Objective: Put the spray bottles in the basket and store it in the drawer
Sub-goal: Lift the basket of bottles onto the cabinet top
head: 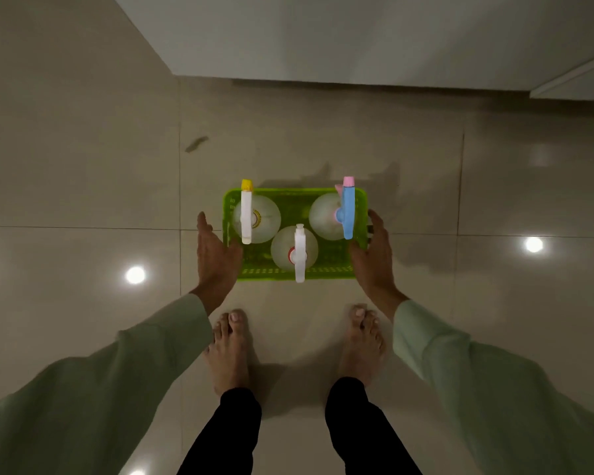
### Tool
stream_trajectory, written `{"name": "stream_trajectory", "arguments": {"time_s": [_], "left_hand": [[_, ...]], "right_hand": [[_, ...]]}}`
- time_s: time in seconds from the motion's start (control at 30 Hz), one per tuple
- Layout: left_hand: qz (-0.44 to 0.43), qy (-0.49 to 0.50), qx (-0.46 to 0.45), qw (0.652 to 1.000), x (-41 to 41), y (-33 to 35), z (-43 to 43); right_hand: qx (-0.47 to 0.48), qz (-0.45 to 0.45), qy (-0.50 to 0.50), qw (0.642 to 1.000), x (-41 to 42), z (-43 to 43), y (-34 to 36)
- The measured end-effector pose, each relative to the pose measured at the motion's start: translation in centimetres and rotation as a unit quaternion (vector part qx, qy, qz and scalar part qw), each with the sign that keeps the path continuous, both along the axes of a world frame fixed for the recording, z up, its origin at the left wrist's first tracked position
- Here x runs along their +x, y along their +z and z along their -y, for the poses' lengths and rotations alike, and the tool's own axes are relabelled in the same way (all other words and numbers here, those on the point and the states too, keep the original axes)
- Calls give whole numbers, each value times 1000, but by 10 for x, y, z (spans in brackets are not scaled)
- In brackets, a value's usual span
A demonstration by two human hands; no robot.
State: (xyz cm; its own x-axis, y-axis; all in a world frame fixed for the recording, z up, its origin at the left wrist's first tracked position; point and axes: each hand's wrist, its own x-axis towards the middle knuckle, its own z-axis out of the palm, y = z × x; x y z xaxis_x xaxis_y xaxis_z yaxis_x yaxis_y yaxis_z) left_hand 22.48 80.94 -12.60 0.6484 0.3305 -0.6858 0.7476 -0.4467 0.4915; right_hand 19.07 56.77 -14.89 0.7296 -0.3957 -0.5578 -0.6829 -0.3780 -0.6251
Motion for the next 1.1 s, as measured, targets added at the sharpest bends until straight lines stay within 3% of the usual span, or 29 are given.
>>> {"name": "stream_trajectory", "arguments": {"time_s": [0.1, 0.27, 0.43, 0.67, 1.1], "left_hand": [[-21, -36, -9, 999, 3, -22, -1], [66, -89, 45, 993, 1, -31, -2], [78, -102, 55, 990, 6, -8, 0], [136, -120, 47, 982, 30, 102, 4], [197, -124, 31, 972, 92, 355, 31]], "right_hand": [[11, 20, -5, 1000, -1, -3, -19], [-17, 55, -13, 998, -2, -5, -31], [-1, 63, -37, 997, 4, -6, -4], [41, 94, -26, 994, 24, 12, 105], [33, 171, 20, 985, 101, 71, 357]]}}
